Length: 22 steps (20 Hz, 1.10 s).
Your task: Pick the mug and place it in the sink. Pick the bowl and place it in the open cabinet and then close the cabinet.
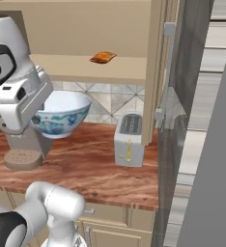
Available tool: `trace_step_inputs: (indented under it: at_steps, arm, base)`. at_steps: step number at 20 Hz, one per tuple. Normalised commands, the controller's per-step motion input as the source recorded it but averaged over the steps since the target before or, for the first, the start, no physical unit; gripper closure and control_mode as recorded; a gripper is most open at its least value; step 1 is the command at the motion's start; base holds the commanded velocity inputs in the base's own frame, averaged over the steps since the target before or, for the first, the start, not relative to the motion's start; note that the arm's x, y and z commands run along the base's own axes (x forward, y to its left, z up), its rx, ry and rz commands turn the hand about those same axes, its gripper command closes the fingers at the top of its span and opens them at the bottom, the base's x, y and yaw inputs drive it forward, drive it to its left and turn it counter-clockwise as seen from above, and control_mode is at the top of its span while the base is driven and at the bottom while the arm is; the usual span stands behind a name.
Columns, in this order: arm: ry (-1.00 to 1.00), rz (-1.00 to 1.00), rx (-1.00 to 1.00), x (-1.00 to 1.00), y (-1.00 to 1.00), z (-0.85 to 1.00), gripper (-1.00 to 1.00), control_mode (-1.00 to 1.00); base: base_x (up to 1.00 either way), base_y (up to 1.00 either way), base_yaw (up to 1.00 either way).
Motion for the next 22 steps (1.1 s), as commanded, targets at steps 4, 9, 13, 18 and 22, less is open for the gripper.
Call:
trace_step_inputs:
  at_steps: [4,9,13,18,22]
  arm:
    - [-0.06,0.09,0.0,0.0,0.0,0.14,1.0,-1.0]
    - [-0.12,0.08,0.0,0.0,0.0,0.14,1.0,-1.0]
    - [-0.21,0.08,0.0,0.0,0.0,0.16,1.0,-1.0]
    - [-0.22,0.04,0.0,0.08,0.0,0.05,1.0,-1.0]
    - [-0.09,0.01,0.0,0.24,0.0,0.07,1.0,-1.0]
  base:
    - [0.0,0.0,0.0]
    - [0.0,0.0,0.0]
    - [0.0,0.0,0.0]
    - [0.0,0.0,0.0]
    - [0.0,0.0,0.0]
